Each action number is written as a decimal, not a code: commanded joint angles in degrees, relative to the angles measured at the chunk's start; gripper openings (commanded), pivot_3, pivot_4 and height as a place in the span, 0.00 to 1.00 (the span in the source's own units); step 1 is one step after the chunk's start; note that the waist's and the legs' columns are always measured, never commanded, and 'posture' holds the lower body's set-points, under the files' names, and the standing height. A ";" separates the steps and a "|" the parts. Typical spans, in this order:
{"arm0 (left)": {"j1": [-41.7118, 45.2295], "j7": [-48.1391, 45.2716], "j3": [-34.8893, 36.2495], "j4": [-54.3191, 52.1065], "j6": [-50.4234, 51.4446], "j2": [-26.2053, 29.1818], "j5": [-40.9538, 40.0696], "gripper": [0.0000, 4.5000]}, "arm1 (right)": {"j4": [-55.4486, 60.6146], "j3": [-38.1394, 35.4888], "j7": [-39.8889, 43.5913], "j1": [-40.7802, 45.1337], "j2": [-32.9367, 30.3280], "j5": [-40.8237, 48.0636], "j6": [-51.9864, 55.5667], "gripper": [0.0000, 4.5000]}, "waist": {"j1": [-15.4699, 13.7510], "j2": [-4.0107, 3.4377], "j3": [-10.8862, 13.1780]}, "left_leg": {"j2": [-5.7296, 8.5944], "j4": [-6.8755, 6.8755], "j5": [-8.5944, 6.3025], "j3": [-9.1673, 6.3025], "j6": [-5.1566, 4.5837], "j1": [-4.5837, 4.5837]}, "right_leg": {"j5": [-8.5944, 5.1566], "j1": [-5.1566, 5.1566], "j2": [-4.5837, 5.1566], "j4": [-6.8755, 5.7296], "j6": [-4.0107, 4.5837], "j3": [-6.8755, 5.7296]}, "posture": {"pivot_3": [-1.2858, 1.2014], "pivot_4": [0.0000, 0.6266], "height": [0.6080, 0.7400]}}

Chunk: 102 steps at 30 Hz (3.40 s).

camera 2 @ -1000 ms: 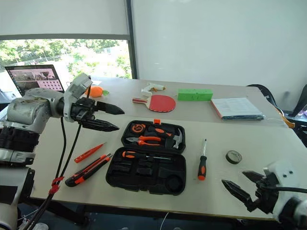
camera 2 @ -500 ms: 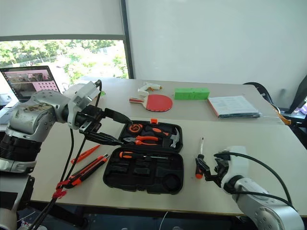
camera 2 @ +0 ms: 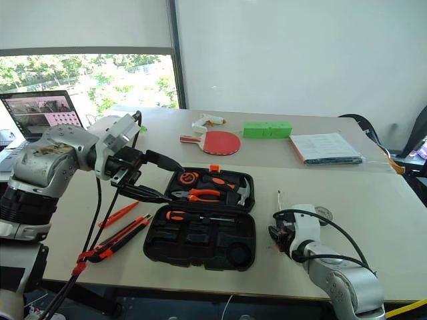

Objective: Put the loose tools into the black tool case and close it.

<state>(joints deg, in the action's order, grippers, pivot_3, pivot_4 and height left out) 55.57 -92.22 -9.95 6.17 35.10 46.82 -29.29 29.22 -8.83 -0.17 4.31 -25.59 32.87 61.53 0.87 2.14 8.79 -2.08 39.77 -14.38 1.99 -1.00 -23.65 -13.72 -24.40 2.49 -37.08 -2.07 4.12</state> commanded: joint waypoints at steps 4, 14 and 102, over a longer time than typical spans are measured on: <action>0.74 3.01 2.83 -2.45 1.56 -0.86 -1.44 1.00 | 3.88 -9.81 -2.06 1.46 1.28 0.74 2.54 0.23 | -0.21 0.00 0.00 | 0.03 0.02 0.00 -0.04 0.00 -0.03 | 0.00 0.02 0.02 0.01 -0.01 -0.02 | 0.52 0.24 0.99; -3.33 0.28 3.67 -6.56 2.77 5.10 -1.32 1.00 | 9.36 3.40 36.35 18.01 -23.87 6.44 -8.26 0.23 | 1.46 -0.46 0.30 | -0.04 -0.16 0.00 -0.12 -0.01 0.14 | -0.02 0.02 -0.13 -0.03 0.11 0.01 | 0.52 0.24 0.99; -15.35 1.80 4.00 -8.45 -3.86 17.75 -1.43 1.00 | -7.53 17.52 57.86 28.54 -7.39 -7.42 -14.15 0.01 | 0.20 -0.44 0.58 | 0.02 0.03 0.01 -0.15 0.01 0.11 | -0.04 0.02 -0.03 -0.15 0.09 -0.09 | 0.52 0.24 0.99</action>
<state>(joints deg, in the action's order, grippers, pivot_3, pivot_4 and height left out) 41.39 -91.66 -9.40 -1.44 31.14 63.54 -30.93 16.06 15.53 56.45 31.15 -32.32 19.27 45.17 1.07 1.70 9.38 -2.07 39.80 -14.37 1.83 -0.99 -23.59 -13.75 -24.42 2.46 -37.25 -1.98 4.03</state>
